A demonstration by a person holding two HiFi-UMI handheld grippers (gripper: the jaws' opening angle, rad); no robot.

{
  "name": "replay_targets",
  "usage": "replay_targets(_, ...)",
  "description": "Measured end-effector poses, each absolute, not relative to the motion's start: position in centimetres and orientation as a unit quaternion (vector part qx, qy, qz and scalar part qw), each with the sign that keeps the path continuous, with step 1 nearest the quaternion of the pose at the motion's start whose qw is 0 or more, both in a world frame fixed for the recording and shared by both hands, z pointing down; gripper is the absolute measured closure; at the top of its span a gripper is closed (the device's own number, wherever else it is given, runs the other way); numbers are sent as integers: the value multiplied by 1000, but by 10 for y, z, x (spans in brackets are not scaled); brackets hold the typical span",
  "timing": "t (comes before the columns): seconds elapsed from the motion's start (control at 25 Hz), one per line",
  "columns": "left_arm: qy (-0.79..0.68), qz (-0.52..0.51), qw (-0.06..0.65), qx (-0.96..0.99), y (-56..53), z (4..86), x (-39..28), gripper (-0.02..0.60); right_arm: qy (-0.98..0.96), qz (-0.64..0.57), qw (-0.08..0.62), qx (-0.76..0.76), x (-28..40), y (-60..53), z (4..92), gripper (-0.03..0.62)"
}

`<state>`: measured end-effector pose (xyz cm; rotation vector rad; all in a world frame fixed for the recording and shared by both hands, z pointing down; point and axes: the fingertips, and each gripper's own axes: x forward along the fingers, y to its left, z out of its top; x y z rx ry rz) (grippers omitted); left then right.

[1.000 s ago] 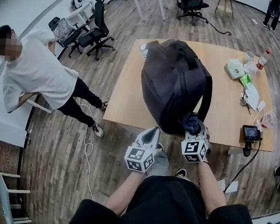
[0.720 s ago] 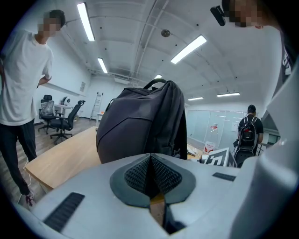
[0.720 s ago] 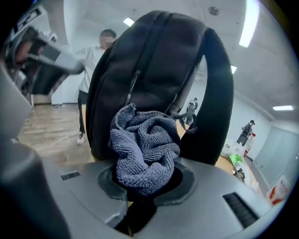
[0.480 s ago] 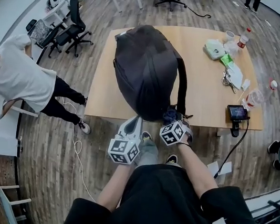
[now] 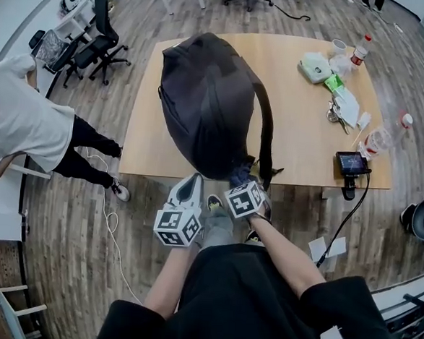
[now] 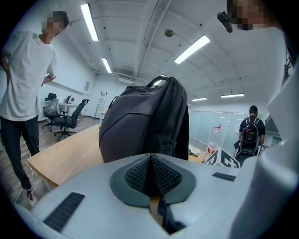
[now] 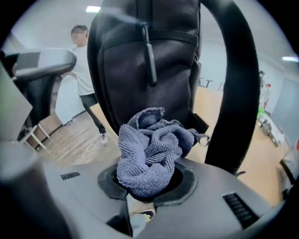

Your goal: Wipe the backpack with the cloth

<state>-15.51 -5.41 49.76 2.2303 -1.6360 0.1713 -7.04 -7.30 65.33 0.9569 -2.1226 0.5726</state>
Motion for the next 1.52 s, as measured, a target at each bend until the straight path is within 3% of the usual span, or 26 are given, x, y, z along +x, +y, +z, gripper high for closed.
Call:
replay_targets(0.24,-593,50,182,783,-53,496,-170,565,-855,263,319,313,-112,-55,625,493)
replay_targets(0.6,-598,52,186,778,-43,503,-183,566,-901,-29,220,372,-123,-96,433,493)
replay_targets(1.0,-579,46,177,795,-54,493,-167,565,-855,-245,167,425,-92,-128,282,491)
replay_targets(1.24,-569,49,180,801,-55,494,-162,565,-832,-218,144,490,-26,-185,263,491)
replay_targets(1.52,-561,47,191,804,-60,503,-153,566,-838,-291,165,432,-87,-135,302,493)
